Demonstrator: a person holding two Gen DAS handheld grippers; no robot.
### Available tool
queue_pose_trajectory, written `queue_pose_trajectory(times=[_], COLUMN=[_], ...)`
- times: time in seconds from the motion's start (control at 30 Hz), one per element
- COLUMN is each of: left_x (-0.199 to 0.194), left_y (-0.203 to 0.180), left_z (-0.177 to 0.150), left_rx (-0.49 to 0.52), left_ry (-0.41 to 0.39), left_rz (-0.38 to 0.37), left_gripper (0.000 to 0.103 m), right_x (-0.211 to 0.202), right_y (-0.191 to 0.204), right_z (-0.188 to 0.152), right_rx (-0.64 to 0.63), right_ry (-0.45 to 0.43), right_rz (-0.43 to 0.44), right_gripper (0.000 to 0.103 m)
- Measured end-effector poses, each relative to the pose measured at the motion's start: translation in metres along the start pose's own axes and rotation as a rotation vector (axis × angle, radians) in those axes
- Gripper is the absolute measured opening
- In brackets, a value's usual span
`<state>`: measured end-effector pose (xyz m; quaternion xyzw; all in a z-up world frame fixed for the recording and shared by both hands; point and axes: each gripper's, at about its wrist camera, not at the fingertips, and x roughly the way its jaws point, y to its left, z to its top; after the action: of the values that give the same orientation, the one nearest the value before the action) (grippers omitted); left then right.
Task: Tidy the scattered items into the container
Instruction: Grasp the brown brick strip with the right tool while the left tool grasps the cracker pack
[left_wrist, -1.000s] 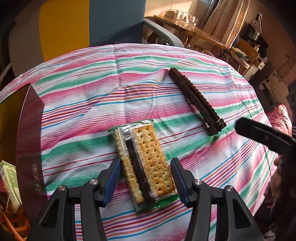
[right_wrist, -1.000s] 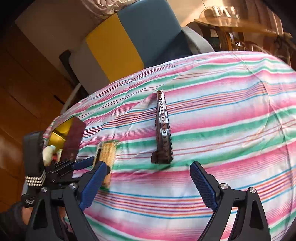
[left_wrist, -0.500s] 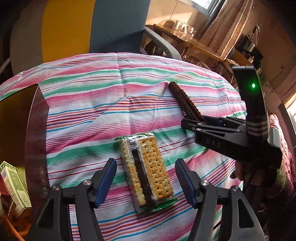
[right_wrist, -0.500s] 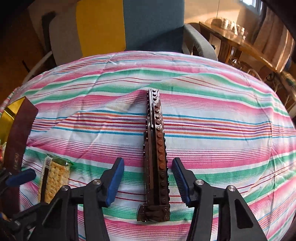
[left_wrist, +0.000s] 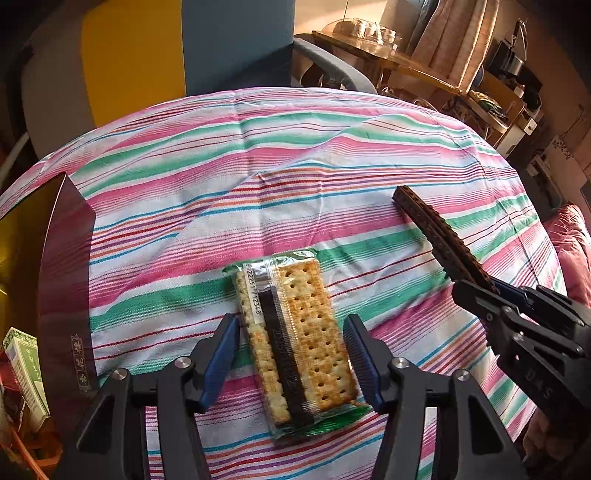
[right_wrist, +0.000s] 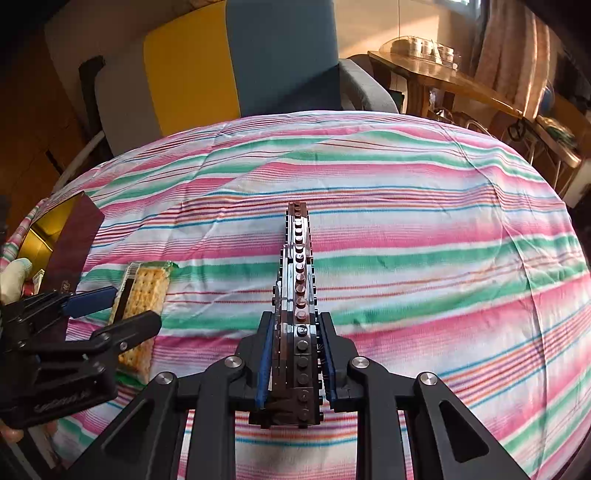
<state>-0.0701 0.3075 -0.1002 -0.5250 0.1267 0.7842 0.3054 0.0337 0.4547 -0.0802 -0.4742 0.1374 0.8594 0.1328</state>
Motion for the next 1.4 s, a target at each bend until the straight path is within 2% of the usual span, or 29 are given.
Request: queue_pose_trajectory(times=[0.3,0.57,0.63,0.7,0.73,0.77,0.97,1.0,1.07,1.13,1.4], left_x=[-0.023,-0.043,-0.042,-0.041,-0.040,-0.039,-0.033,-0.034,-0.035,-0.036,-0.051], left_y=[0.006,0.007,0.008,0.009,0.009,0.008,0.000,0.000,0.000,0.000,0.001], left_z=[-0.036,-0.076,-0.079,-0.078,-0.077,-0.076,-0.074,-0.074,-0.076,-0.079,-0.090], left_rx=[0.022,0.038,0.027,0.015,0.012,0.017,0.054,0.055,0.057,0.057,0.045], left_ry=[0.004,-0.005,-0.003,-0.006,-0.006,-0.006,-0.016,-0.021,-0.030,-0.035,-0.080], left_rz=[-0.088,-0.085,-0.089,-0.100,-0.103,-0.099,-0.056,-0.048,-0.033,-0.024,-0.025], left_gripper=[0.054,0.054,0.056,0.062,0.064,0.064,0.062,0.057,0.055,0.054,0.053], right_x=[-0.010,-0.021,-0.020,-0.018,-0.017,-0.015,-0.006,-0.006,-0.007,-0.008,-0.019], right_y=[0.009,0.017,0.019,0.020,0.021,0.021,0.027,0.028,0.031,0.032,0.038], right_z=[-0.044,-0.065,-0.066,-0.062,-0.060,-0.058,-0.052,-0.052,-0.054,-0.056,-0.069], right_rx=[0.060,0.041,0.026,0.011,0.005,0.000,-0.034,-0.039,-0.053,-0.053,-0.036], right_ry=[0.019,0.028,0.023,0.013,0.007,0.005,0.000,-0.002,-0.005,-0.008,-0.018], right_rz=[0.072,0.098,0.105,0.101,0.099,0.094,0.042,0.030,0.004,-0.003,-0.022], right_gripper=[0.023,0.024,0.026,0.034,0.042,0.044,0.043,0.042,0.031,0.025,0.025])
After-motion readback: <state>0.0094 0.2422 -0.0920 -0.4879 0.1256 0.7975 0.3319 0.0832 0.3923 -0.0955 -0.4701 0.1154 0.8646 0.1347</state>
